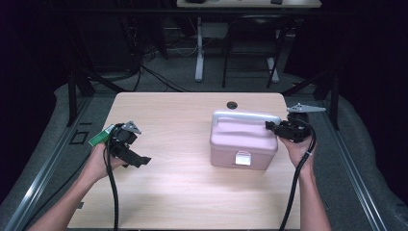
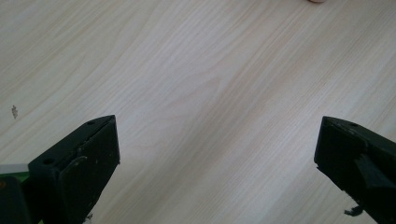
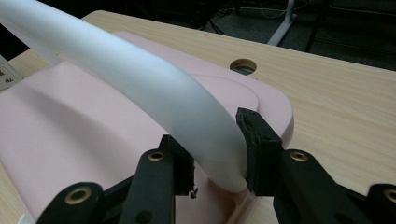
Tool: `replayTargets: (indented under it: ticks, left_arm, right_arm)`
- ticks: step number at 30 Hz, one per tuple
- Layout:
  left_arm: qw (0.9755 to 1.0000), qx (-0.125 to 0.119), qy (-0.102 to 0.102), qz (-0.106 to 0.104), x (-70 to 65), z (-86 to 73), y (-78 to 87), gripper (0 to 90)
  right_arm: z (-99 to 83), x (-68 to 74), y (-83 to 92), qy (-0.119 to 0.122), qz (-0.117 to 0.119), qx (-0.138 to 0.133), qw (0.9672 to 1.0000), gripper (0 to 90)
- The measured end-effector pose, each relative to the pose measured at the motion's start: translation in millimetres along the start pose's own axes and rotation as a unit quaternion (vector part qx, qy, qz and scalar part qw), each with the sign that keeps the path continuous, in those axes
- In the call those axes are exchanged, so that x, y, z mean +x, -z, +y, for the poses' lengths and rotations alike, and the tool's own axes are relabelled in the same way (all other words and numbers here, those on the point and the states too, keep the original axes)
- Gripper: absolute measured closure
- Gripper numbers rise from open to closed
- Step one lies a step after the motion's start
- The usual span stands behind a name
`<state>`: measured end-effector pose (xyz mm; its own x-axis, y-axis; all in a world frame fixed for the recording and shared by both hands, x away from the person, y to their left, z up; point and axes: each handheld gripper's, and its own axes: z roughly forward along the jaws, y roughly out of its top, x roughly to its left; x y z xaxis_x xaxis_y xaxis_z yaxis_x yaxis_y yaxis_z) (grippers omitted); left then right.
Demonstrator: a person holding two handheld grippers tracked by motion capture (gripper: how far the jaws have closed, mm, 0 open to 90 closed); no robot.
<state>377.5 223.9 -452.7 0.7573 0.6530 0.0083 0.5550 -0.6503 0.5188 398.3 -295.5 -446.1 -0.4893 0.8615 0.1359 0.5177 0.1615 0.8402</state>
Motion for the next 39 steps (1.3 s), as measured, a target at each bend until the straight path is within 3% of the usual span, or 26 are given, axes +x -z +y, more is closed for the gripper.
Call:
replayTargets:
  ticks: [15,32,39]
  left_arm:
    - [0.9998,-0.015,-0.003,-0.010,-2.2,15.2,-2.0,0.2]
    - [0.9994,-0.029,-0.005,-0.019,-8.4,25.2,-9.7,2.0]
    - [0.9987,-0.046,-0.001,-0.020,-11.5,28.4,-6.9,4.1]
  right_arm:
    - [9.6,20.6,-20.7,0.033,0.043,0.007,0.9985,68.5]
    - [12.4,63.6,-34.6,0.047,0.060,0.016,0.9970,68.4]
    - [13.3,85.2,-40.8,0.057,0.063,0.018,0.9963,68.4]
